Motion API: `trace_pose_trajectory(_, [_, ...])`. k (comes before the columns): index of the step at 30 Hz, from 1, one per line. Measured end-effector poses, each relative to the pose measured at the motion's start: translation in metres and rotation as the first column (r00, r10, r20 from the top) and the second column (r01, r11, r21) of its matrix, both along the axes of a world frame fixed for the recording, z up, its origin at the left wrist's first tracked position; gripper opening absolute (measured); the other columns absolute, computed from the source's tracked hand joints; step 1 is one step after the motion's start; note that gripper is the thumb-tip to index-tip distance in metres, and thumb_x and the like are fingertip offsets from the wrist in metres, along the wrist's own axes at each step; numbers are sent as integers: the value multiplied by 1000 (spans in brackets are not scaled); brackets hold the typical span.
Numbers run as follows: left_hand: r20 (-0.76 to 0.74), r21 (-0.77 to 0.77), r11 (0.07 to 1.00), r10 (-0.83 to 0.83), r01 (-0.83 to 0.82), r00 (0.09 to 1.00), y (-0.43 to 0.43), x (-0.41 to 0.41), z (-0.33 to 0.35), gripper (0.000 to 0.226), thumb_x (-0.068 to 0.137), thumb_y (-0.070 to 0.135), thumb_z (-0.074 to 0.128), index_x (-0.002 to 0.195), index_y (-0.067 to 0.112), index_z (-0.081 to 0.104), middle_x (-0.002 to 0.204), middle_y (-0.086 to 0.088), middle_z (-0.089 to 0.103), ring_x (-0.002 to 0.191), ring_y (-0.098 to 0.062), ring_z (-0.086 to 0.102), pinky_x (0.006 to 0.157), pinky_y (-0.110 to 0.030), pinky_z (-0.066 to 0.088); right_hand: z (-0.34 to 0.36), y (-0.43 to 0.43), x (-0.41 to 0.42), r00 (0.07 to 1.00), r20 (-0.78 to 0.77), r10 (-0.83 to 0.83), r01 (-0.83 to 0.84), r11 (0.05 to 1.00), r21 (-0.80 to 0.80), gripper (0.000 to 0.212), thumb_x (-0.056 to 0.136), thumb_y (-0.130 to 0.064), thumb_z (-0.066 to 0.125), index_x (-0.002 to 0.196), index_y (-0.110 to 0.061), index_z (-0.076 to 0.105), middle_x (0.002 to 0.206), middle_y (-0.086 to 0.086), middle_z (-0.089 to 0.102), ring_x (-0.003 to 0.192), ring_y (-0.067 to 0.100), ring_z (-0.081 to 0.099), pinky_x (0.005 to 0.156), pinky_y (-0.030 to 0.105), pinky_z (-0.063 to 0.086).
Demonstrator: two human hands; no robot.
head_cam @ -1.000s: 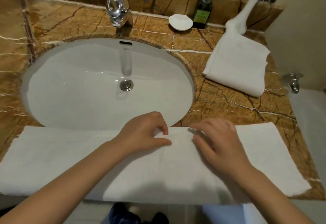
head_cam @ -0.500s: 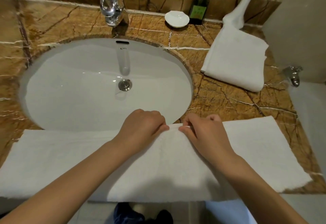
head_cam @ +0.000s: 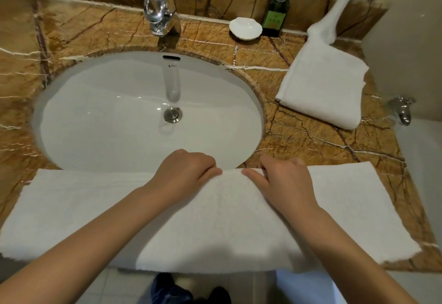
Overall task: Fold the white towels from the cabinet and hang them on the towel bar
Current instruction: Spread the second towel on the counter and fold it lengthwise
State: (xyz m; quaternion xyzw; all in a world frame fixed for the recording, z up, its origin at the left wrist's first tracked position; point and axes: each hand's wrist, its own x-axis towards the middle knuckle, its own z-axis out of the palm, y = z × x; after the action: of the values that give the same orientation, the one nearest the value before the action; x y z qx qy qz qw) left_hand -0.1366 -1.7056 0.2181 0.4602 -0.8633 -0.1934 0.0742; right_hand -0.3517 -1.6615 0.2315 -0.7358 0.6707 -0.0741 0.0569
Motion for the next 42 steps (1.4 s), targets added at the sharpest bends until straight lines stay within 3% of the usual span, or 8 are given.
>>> trace_pose_trajectory(5, [-96, 44, 999, 36, -32, 995, 3, 13, -1, 40, 87, 54, 53, 67, 19, 54, 61, 8, 50, 58, -20, 50, 53, -20, 23, -10, 4, -4, 997, 16, -74, 76, 985, -158, 43, 81, -52, 65, 60, -22, 40, 51, -7, 51, 48, 15, 37, 68, 33, 29])
trace_pose_trajectory(9, [-13, -37, 999, 10, -10, 1000, 3, 11, -5, 48, 98, 39, 45, 56, 20, 31, 49, 4, 29, 49, -22, 30, 64, -30, 29, -8, 3, -1, 988, 45, -147, 152, 978, -145, 39, 82, -50, 66, 67, -17, 51, 55, -4, 55, 52, 20, 50, 72, 36, 33])
trace_pose_trajectory(14, [-62, -113, 990, 82, -89, 995, 6, 7, -9, 43, 97, 38, 47, 60, 16, 38, 46, 4, 23, 49, -27, 29, 72, -27, 34, -1, 36, 21, 986, 155, -55, 92, 966, -242, 28, 95, -37, 47, 112, -18, 60, 116, 1, 60, 114, 22, 53, 108, 44, 29])
trace_pose_trajectory(19, [-46, -228, 969, 83, -91, 996, -1, 15, -7, 50, 90, 50, 36, 57, 15, 45, 42, 4, 37, 42, -29, 39, 69, -26, 36, -22, 86, 30, 985, 112, 132, -125, 989, -74, 55, 96, -50, 39, 146, -28, 36, 156, 1, 27, 146, 25, 18, 113, 59, 19])
trace_pose_trajectory(23, [-21, -232, 970, 70, -73, 997, -3, 19, -6, 55, 87, 61, 42, 55, 17, 45, 42, 2, 44, 46, -28, 45, 65, -27, 32, -17, 85, 24, 990, 99, 104, -103, 995, -14, 58, 94, -58, 35, 147, -35, 32, 158, 3, 23, 147, 29, 14, 113, 62, 15])
trace_pose_trajectory(32, [-68, 287, 926, 276, -246, 959, 4, 130, 4, 35, 65, 63, 63, 66, 28, 59, 70, 9, 60, 67, -7, 57, 63, -31, 47, -15, 88, 31, 996, 53, 69, -69, 998, -4, 60, 87, -52, 44, 143, -32, 41, 155, 6, 29, 145, 30, 21, 111, 62, 21])
trace_pose_trajectory(37, [-147, 345, 909, 296, -232, 944, -3, 184, 8, 20, 67, 25, 85, 68, 34, 67, 80, 17, 67, 75, -5, 63, 62, -10, 44, -4, 68, 71, 984, 165, 73, -48, 988, -150, 35, 86, -33, 52, 114, -20, 67, 131, 9, 58, 130, 27, 48, 109, 57, 27])
trace_pose_trajectory(42, [-220, 405, 896, 289, -182, 932, -9, 200, 13, 25, 54, 51, 80, 71, 36, 70, 83, 15, 67, 81, -4, 64, 65, -12, 49, 18, 17, 137, 911, 367, 189, -200, 980, -7, 19, 89, -26, 57, 103, -24, 70, 98, -4, 63, 97, 19, 57, 92, 35, 32])
